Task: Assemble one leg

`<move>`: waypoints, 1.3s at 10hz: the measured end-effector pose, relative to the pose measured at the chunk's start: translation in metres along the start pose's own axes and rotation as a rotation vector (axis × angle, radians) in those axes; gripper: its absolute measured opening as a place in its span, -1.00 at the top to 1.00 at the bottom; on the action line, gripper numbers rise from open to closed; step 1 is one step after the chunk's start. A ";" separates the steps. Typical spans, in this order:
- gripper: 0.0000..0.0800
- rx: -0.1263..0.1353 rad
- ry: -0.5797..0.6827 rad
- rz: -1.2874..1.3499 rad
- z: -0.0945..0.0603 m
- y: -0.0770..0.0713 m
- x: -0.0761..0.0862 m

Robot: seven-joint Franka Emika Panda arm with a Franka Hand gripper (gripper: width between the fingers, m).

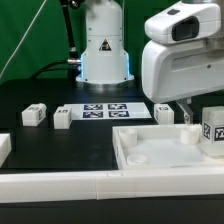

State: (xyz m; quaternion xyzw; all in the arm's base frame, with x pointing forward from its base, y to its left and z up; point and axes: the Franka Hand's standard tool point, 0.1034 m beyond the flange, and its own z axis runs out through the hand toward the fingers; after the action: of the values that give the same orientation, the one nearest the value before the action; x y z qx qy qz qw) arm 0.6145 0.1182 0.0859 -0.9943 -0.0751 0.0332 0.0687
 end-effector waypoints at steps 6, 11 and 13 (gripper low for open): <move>0.26 0.001 0.000 0.035 0.000 0.001 0.000; 0.26 0.028 0.021 0.582 0.001 -0.001 0.002; 0.26 0.031 0.028 0.805 0.001 -0.002 0.004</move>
Offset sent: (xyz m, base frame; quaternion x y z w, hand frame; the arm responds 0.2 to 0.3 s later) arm 0.0000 0.0000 0.0000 0.0000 0.0000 0.0000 1.0000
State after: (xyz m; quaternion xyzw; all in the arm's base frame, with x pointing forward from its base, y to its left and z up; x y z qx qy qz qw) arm 0.6179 0.1207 0.0847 -0.9435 0.3217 0.0449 0.0661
